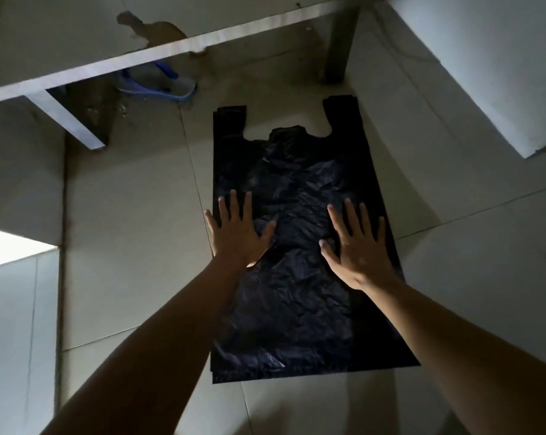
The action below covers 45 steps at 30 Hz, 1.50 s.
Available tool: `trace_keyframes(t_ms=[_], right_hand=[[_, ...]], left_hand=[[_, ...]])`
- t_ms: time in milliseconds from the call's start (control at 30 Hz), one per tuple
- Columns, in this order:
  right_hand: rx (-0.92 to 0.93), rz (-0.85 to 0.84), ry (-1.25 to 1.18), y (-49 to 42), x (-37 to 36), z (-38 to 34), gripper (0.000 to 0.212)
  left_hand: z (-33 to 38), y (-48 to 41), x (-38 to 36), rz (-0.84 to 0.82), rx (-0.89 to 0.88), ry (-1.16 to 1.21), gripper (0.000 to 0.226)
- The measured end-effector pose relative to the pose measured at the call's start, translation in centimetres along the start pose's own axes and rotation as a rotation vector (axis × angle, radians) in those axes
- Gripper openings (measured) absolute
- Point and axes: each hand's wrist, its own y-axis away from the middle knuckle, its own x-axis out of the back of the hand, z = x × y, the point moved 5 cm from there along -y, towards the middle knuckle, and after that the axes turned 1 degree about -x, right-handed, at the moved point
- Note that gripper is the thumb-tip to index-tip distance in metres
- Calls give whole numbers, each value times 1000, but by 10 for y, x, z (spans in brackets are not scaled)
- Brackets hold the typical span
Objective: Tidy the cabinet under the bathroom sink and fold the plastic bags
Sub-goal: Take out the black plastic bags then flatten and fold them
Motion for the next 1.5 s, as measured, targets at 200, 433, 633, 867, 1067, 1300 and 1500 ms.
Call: trace_keyframes(t_ms=[200, 433, 633, 867, 1067, 1300, 1500], right_hand=[[-17, 28, -17, -5, -7, -1, 77], [-25, 124, -46, -81, 11, -6, 77], [-62, 92, -32, -92, -6, 11, 75], [-59, 78, -30, -94, -5, 9, 76], [67, 90, -88, -67, 38, 5, 82], [562, -81, -83, 66, 49, -26, 30], [498, -358, 78, 112, 31, -18, 87]], left_hand=[[10, -3, 3, 97, 76, 13, 92], [26, -84, 27, 109, -24, 82, 89], [-1, -101, 7, 63, 28, 48, 97], [1, -101, 5, 97, 47, -3, 94], [23, -68, 28, 74, -65, 8, 82], [49, 81, 18, 36, -386, 274, 30], [46, 149, -8, -258, -621, -95, 97]])
